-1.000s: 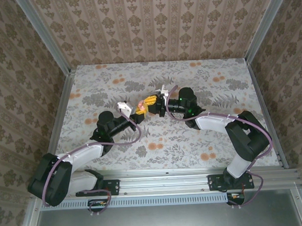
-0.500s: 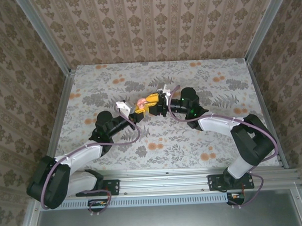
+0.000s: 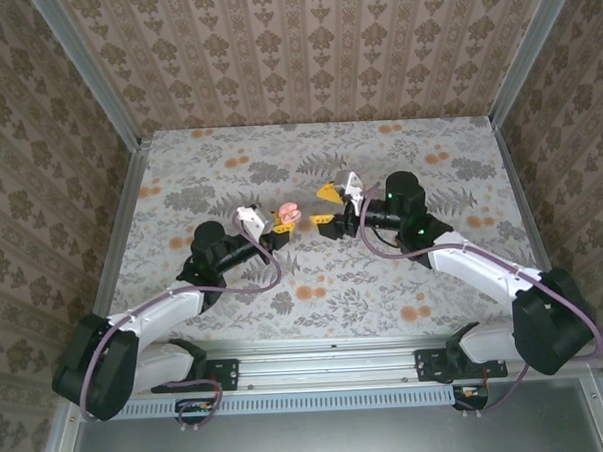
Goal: Insert wireless bluetooth earbuds into charging case
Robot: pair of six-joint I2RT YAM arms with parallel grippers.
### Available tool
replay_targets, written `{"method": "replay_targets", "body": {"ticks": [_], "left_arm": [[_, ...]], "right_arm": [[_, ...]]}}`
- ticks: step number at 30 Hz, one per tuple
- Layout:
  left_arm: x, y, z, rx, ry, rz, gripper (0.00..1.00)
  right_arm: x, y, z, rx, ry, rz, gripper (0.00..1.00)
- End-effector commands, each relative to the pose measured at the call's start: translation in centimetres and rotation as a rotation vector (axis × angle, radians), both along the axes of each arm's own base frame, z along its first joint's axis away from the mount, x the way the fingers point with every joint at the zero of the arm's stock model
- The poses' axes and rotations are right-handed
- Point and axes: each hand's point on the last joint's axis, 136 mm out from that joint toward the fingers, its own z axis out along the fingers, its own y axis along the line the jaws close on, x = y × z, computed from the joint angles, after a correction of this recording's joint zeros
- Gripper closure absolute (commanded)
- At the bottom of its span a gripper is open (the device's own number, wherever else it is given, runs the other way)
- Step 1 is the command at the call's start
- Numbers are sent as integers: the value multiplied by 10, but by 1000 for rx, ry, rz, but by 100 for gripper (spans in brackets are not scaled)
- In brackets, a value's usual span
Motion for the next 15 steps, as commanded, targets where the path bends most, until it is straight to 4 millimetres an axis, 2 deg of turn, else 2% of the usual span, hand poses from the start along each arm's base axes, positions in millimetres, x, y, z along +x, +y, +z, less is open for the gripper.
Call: {"method": "replay_targets", "body": {"ticks": [1, 5, 14, 15], "left_arm": [[-13, -8, 22, 10, -101, -88, 90], [-20, -12, 24, 23, -107, -146, 90], [-24, -16, 27, 26, -114, -177, 91], [-25, -16, 27, 27, -113, -181, 90]], "right_arm": [[-17, -6, -26, -159, 21, 78, 34], [-20, -6, -33, -199, 40, 103, 33], [-16, 11, -29, -185, 76, 181, 32], [-13, 14, -37, -195, 96, 190, 33]]}}
